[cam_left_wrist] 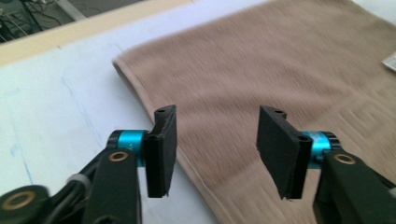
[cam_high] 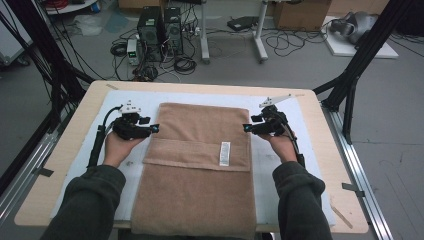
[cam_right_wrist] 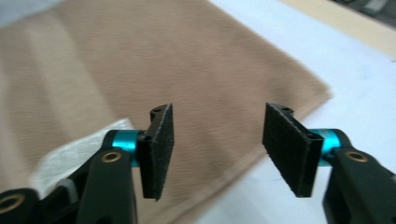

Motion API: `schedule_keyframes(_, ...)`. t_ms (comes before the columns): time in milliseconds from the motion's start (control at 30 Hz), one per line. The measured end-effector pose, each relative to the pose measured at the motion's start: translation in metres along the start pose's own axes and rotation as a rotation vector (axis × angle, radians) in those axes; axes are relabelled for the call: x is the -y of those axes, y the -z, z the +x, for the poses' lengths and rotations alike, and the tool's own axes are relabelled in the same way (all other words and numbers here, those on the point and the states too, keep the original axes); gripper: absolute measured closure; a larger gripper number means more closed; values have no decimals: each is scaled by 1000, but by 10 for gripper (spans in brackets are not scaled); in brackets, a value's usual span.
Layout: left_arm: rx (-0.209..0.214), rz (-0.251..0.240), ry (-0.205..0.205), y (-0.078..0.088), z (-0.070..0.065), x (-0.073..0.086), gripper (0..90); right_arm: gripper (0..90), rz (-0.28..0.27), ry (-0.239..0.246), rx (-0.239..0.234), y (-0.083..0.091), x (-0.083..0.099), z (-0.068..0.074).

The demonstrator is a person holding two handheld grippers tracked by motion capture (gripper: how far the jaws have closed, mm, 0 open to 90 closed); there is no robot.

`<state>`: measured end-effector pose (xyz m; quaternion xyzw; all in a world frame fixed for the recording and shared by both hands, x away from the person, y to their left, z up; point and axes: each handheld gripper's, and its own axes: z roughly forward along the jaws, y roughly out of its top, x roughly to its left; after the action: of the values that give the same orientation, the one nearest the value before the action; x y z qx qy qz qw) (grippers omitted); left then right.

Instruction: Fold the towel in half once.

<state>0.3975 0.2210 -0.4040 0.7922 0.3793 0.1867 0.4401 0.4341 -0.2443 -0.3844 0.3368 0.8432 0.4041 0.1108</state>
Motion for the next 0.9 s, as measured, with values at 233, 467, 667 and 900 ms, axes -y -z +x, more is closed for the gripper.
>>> schedule_keyframes(233,37,24,-60,20,-22,24,384,398,-26,69,-26,11,23,34)
schedule_keyframes(467,80,68,-78,32,-35,48,507,476,9,122,-82,12,54,59)
schedule_keyframes(667,97,134,-85,29,-41,62,614,538,55,155,-108,2,69,69)
schedule_keyframes(900,51,150,-122,23,-46,62,728,645,50,147,-122,-7,80,69)
